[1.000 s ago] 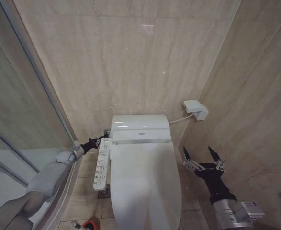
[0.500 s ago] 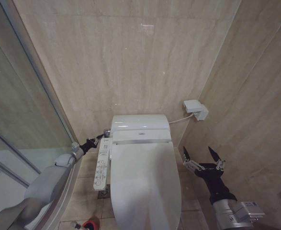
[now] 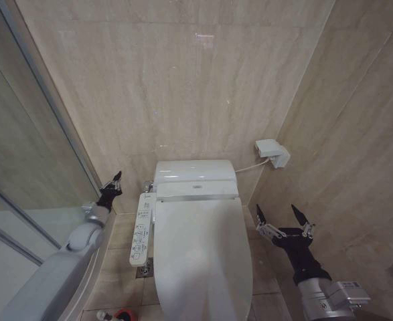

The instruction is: Open the toilet lid, clean the toilet bowl with a toilet brush, close the toilet lid, and flush.

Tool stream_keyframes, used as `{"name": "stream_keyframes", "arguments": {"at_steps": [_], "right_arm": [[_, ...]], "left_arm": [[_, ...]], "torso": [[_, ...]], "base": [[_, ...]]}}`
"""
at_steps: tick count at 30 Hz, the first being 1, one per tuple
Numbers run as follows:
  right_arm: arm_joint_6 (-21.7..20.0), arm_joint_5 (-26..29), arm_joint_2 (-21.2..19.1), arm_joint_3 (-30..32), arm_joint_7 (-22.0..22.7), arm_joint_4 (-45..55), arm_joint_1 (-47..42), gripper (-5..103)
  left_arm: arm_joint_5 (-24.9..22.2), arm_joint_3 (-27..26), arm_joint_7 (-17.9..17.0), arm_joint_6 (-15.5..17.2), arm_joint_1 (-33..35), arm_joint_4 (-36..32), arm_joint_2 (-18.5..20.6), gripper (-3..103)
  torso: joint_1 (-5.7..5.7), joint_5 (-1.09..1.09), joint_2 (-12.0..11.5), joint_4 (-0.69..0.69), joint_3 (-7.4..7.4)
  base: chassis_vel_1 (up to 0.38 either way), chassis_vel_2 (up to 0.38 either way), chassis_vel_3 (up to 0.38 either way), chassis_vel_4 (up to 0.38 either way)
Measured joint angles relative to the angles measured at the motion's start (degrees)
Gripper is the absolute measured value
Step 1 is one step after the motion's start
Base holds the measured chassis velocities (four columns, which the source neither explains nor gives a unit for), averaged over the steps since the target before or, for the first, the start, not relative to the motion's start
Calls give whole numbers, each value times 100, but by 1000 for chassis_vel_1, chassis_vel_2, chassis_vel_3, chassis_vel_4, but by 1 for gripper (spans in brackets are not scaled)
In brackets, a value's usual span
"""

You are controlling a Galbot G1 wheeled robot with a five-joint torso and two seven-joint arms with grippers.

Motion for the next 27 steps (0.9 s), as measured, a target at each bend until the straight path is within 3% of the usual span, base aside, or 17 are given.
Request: {"name": "stream_keyframes", "arguments": {"at_steps": [3, 4, 5, 7, 8, 10, 13, 14, 20, 21, 27], "right_arm": [[0, 0, 1, 1, 2, 0, 0, 100], [0, 0, 1, 1, 2, 0, 0, 100], [0, 0, 2, 1, 2, 0, 0, 100], [0, 0, 1, 0, 1, 0, 0, 100], [0, 0, 1, 0, 1, 0, 0, 100], [0, 0, 0, 1, 2, 0, 0, 100], [0, 0, 1, 2, 3, 0, 0, 100], [0, 0, 0, 2, 2, 0, 0, 100], [0, 0, 1, 1, 2, 0, 0, 100], [0, 0, 1, 1, 2, 0, 0, 100], [0, 0, 1, 1, 2, 0, 0, 100]], "left_arm": [[-15, -669, -224, 448, 1061, -1484, 123, 0], [-15, -669, -224, 448, 1061, -1484, 123, 0], [15, -933, -347, 689, 1431, -1946, 100, 0], [61, -1555, -540, 1211, 2167, -2857, -76, 5], [61, -1555, -540, 1211, 2167, -2857, -76, 5], [120, -2141, -563, 1546, 2795, -3674, -311, 5], [253, -2567, -473, 1656, 3350, -4291, -577, 5], [355, -2786, -403, 1694, 3646, -4571, -780, 32], [690, -3118, -232, 1749, 4276, -5067, -1371, 32], [812, -3158, -151, 1745, 4434, -5149, -1523, 59], [1617, -3060, -3, 1685, 4863, -5241, -1912, 59]], "torso": [[0, -1, 0, -1, 0], [0, -1, 0, -1, 0], [0, 0, 0, -4, 0], [0, -2, 0, -3, 0], [0, -2, 0, -3, 0], [-1, 2, 0, -2, 0], [0, 0, 0, -3, 0], [-1, 0, 1, -1, 0], [-1, 0, 0, -2, 0], [-1, 1, 1, -2, 0], [0, 0, 0, -3, 1]], "base": [[0, 0, 0, 0], [0, 0, 0, 0], [0, 0, 0, 0], [0, 0, 0, 0], [0, 0, 0, 0], [0, 0, 0, 0], [0, 0, 0, 0], [0, 0, 0, 0], [0, 0, 0, 0], [0, 0, 0, 0], [0, 0, 0, 0]]}}
